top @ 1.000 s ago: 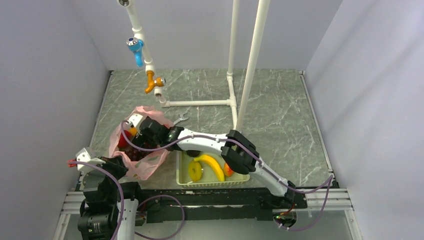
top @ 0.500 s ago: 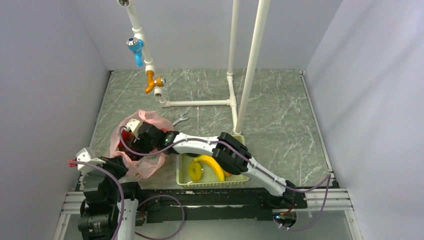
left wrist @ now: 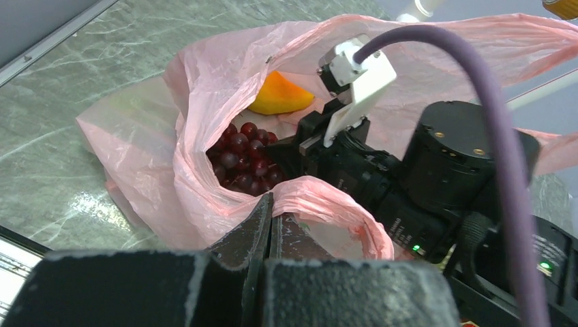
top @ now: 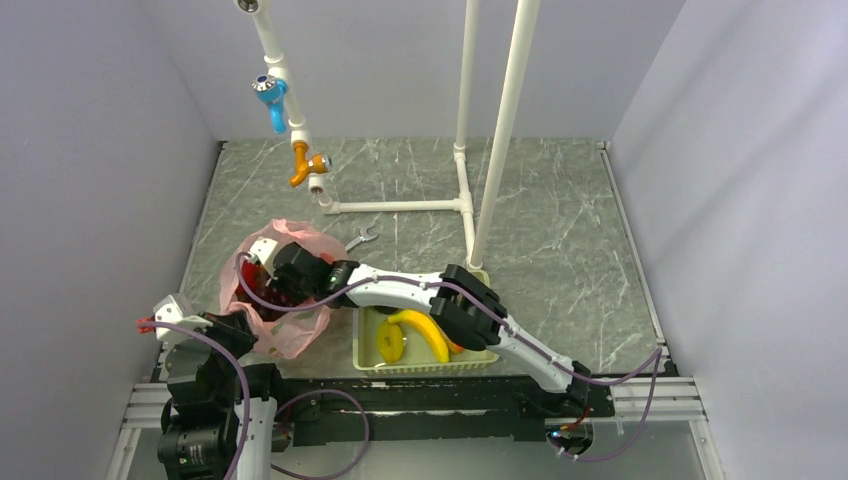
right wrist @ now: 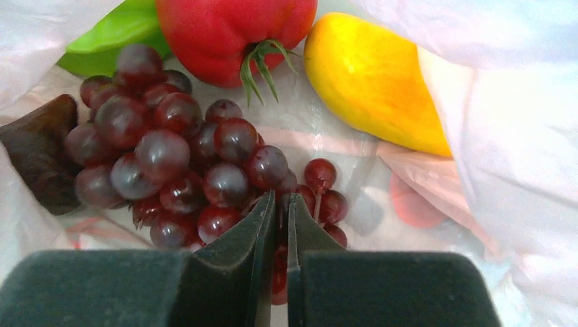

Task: Take the fake fruits out of the plastic bag
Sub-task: Take out the fake fruit from the plastic bag.

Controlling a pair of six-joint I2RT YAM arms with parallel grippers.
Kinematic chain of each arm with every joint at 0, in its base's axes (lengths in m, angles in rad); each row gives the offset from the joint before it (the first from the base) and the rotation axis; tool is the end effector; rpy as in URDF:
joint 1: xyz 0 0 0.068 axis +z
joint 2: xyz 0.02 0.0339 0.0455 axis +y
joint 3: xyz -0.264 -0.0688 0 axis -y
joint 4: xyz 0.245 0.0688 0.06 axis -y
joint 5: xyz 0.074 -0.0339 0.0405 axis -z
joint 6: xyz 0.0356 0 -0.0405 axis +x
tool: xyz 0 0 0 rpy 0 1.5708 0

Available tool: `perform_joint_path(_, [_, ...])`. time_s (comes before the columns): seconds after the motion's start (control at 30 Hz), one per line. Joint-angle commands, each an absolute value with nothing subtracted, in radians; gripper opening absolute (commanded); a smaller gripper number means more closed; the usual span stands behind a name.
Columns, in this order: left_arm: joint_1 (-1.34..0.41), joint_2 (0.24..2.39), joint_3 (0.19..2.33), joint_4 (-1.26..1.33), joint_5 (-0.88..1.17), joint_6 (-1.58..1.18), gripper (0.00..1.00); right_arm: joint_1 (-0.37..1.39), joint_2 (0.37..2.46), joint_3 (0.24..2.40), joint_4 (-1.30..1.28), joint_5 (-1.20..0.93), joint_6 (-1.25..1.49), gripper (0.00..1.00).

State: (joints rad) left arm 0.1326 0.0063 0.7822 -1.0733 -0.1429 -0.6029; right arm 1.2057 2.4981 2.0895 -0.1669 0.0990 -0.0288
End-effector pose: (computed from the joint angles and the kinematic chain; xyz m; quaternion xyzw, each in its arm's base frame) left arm -0.0073 0.0041 0.2976 -0.3279 0.7331 -0.0823 0.5901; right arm 0.2074 0.5327 0.1701 -0.4887 0.7294 0.2285 0.4207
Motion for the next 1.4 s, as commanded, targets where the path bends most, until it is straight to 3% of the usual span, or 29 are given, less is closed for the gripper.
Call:
perform_joint_path(0.0, [0.144,-0.291,0.786,-1.031,-0.118,-0.589,0.00,1.203,2.325,2.058,-0.152,0.092,-0.003,0.05])
perform_joint_path(0.1, [0.147,-0.286,0.782,-1.026,-0.106,-0.580,0.00,1.202,2.265,2.026,-0.137,0.074,0.021,0.00])
perform_joint_path(0.53, [0.191,-0.260,0.775,-1.000,-0.045,-0.546,0.00,1.202,2.113,1.894,-0.102,0.005,0.145,0.00])
perform_joint_path(0.83, [0.223,-0.237,0.772,-0.989,-0.009,-0.522,0.00,1.238,2.048,1.939,-0.163,-0.002,0.134,0.00])
perform_joint_path(1.37, [0.235,-0.258,0.771,-0.987,-0.009,-0.518,0.00,1.257,1.751,1.771,-0.112,0.015,0.171,0.00])
